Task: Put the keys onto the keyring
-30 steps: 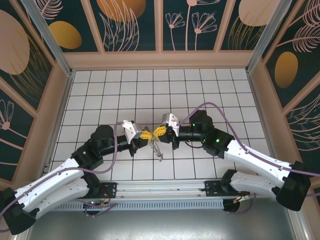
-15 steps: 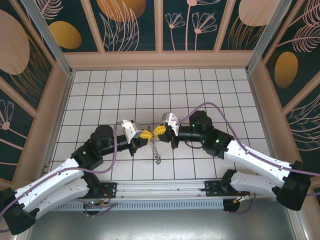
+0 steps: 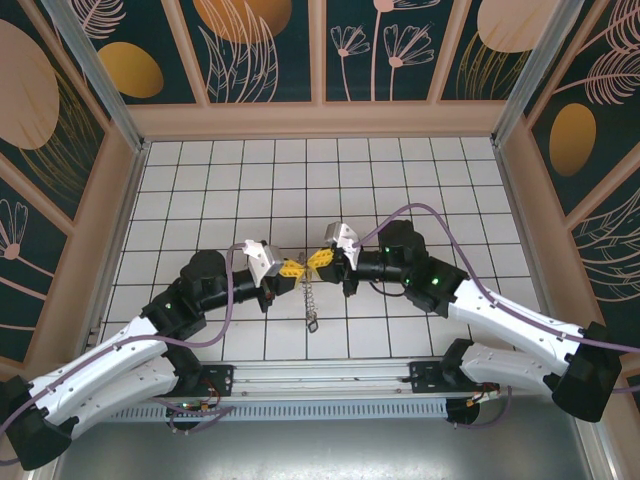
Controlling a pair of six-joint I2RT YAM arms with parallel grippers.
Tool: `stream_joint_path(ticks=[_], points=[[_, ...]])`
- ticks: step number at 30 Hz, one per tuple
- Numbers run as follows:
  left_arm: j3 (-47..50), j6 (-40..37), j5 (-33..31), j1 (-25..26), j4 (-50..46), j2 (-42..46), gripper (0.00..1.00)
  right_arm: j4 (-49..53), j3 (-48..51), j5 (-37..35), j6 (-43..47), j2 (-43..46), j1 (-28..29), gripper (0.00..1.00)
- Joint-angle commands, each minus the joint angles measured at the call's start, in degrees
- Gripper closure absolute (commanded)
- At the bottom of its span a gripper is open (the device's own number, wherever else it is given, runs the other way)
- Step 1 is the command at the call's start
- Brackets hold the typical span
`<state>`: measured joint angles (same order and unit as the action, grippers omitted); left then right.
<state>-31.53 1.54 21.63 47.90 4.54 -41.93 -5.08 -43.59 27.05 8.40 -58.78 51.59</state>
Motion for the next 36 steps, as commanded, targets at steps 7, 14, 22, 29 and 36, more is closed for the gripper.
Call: stream_joint_path(ticks=[7,14,22,29,36], points=[[-0.91,-0.40,2.98,0.33,4.15,3.08,1.00,-1.51,-0.94,-2.92,-1.72,-0.28,-2.11,1.00],[-0.14,-0.39,2.39,0.32,5.72,4.05,1.00,-0.48,-1.56,-0.44,-2.08,-1.58,-2.43,1.00],[-0.29,-1.54,0.76,0.36,6.57,3.84,1.00,4.35,-3.26,2.05,-1.70,-3.29,-2.52,1.00],[-0.20,-2.50,-1.69,0.31,6.71,3.05,1.00,6.16,-3.25,5.42,-0.65,-2.15,-2.54,0.88],[-0.27,-2.60,-1.62,0.35,6.30,3.00,1.00,8.43,-2.92,1.83,1.67,2.01,-2.53,0.68]])
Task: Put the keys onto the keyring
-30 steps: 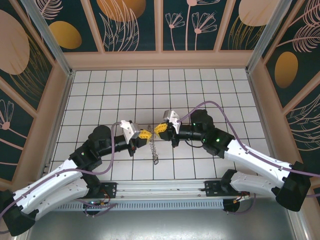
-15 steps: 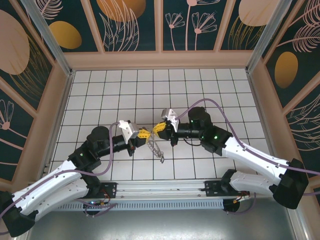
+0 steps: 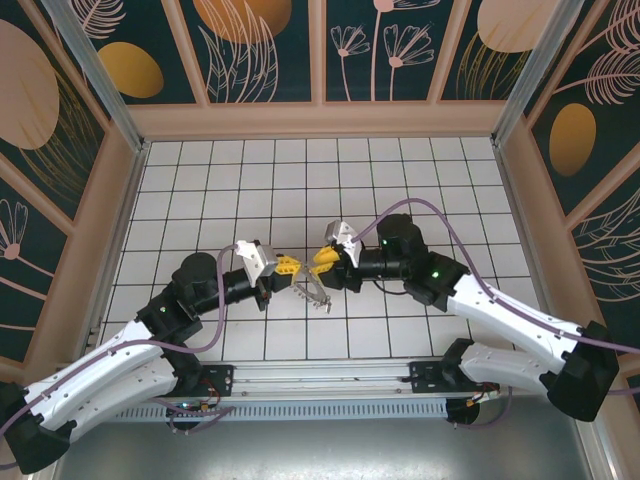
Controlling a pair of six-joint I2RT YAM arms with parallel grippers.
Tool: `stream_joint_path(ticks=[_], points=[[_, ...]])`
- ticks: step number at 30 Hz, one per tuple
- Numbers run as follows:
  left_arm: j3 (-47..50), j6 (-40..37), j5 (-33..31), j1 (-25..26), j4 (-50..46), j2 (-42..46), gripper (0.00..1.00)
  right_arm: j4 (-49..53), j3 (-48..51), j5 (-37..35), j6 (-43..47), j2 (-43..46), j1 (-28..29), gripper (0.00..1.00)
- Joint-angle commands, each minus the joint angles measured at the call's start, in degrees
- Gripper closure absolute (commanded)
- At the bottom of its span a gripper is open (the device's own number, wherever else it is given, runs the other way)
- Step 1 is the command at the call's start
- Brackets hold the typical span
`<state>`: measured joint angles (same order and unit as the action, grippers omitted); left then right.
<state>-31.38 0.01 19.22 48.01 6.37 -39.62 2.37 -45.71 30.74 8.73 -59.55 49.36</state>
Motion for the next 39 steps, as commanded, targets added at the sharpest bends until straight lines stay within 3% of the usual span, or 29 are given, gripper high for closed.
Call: stream_joint_path(ticks=[1,7,14,24,30,37,39], points=[[-0.53,-1.15,1.18,0.20,4.61,0.68,1.00,-0.06,-0.40,-1.88,1.54,3.65,-0.31,0.67],[-0.01,-1.00,6.15,0.22,6.56,1.14,1.00,-7.85,1.42,1.74,1.70,5.48,-0.23,0.60],[0.20,-0.07,10.07,0.20,7.29,2.05,1.00,-8.06,0.58,6.31,3.56,2.82,0.16,0.61],[0.88,0.52,10.35,0.24,8.83,1.93,1.00,-10.02,1.44,8.40,3.35,1.51,1.24,0.68],[1.05,0.81,9.69,0.19,9.12,2.05,1.00,-9.86,1.98,10.14,3.56,1.54,2.00,0.67],[0.96,1.21,9.99,0.22,9.51,2.38,1.00,-8.61,1.99,8.09,4.27,1.61,2.09,0.84],[1.01,1.55,10.01,0.23,9.81,2.42,1.00,-7.93,1.73,6.52,4.78,1.56,2.05,0.97]])
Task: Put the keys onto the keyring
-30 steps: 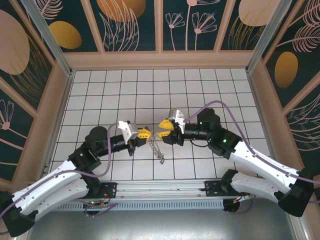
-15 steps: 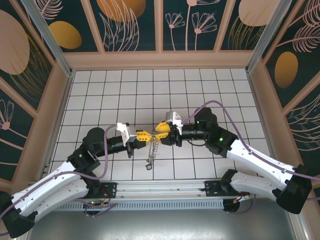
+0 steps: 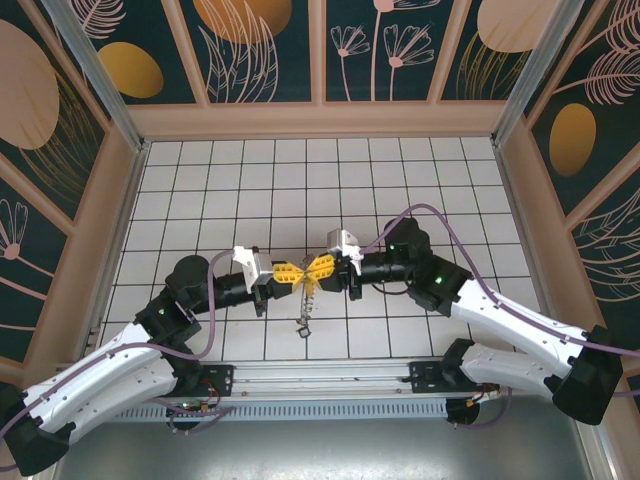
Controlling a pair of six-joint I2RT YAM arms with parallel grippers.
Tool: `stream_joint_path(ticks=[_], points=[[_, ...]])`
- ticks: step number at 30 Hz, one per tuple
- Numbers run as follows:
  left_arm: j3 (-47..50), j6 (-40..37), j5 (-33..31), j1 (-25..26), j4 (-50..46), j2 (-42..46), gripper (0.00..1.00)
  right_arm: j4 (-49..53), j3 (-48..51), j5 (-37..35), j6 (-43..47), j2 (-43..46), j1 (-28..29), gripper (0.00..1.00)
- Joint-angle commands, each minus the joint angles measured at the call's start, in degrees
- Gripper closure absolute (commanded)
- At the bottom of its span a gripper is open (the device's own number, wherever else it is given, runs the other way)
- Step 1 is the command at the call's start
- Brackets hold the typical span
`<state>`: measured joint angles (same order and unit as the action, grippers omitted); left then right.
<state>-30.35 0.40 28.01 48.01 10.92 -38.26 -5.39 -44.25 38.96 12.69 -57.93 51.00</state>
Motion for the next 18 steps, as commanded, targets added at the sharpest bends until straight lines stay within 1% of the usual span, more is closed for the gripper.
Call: stream_joint_path(ticks=[1,4,9,10,14,18], points=[[-0.12,1.35,1.44,0.24,5.24,0.91,1.00,0.63,-0.03,-3.08,1.26,-0.12,0.50,1.00],[-0.79,0.91,0.56,0.21,2.83,0.22,1.00,3.96,-1.43,-6.83,3.47,-0.06,0.63,1.00],[-5.74,-2.12,-4.38,0.24,-8.05,-3.44,1.00,14.23,-7.37,-11.00,9.10,-2.66,1.66,1.00],[-6.30,-2.37,-4.64,0.19,-8.92,-4.20,1.00,15.58,-8.41,-11.58,9.88,-3.28,2.04,1.00],[-7.50,-2.78,-5.64,0.20,-10.68,-6.24,0.91,19.33,-11.61,-13.69,12.20,-4.95,3.73,1.00],[-7.68,-2.94,-5.60,0.19,-10.97,-7.45,0.90,21.09,-13.33,-14.65,13.60,-5.39,4.87,1.00]])
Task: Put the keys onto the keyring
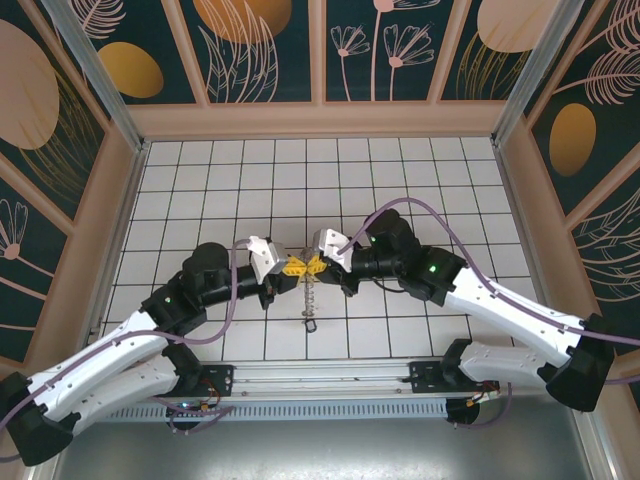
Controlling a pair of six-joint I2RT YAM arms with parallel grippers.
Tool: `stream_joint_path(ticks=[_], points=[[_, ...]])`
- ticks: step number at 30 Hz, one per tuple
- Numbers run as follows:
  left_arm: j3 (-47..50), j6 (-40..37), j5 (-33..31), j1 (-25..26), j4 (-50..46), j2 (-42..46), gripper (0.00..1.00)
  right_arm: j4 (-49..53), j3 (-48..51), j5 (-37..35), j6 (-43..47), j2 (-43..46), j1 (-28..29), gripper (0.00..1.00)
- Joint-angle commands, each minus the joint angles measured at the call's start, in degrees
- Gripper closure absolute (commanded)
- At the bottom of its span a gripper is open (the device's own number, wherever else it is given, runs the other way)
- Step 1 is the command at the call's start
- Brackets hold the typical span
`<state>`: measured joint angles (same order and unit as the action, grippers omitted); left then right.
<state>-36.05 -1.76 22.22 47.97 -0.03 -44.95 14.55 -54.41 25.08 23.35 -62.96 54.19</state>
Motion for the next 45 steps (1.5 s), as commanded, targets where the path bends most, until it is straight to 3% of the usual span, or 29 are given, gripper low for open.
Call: stream_joint_path(ticks=[1,4,6,13,18,22,32,34,38,41,45], points=[[-2.00,-0.79,0.19,0.29,-0.16,-0.99,0.90,1.71,-3.65,-0.97,3.24,-0.48,1.90,1.00],[-1.95,-0.81,-0.52,0.29,-0.40,-1.50,0.91,3.48,-5.12,-2.01,4.22,-1.03,2.99,1.00],[-1.82,-0.89,-1.56,0.27,-0.36,-1.39,1.00,3.73,-5.60,-2.07,4.42,-0.89,3.72,1.00],[1.67,2.37,0.25,0.28,7.32,2.22,1.00,1.56,-3.13,-0.93,2.53,1.75,4.08,1.00],[5.96,6.62,5.37,0.22,19.83,5.19,1.00,-1.70,0.03,1.19,-0.72,2.93,4.08,0.83],[8.33,8.21,7.51,0.27,26.31,6.30,1.00,-3.97,1.57,2.56,-2.47,3.50,4.08,0.80],[11.44,10.26,9.48,0.28,30.84,9.21,1.00,-5.83,1.58,2.82,-3.09,3.39,3.83,1.00],[10.82,9.81,8.73,0.29,28.85,9.18,1.00,-5.05,0.77,1.48,-2.56,3.17,3.80,1.00],[6.27,5.28,4.26,0.24,16.04,7.80,1.00,-0.96,-2.40,-2.53,-0.46,1.96,3.48,1.00],[1.64,1.71,2.97,0.28,6.99,4.93,0.91,3.23,-5.64,-4.13,1.17,-0.43,3.37,1.00],[-2.18,-0.82,2.68,0.24,1.52,1.19,0.89,6.22,-8.60,-4.60,2.93,-2.90,3.38,1.00]])
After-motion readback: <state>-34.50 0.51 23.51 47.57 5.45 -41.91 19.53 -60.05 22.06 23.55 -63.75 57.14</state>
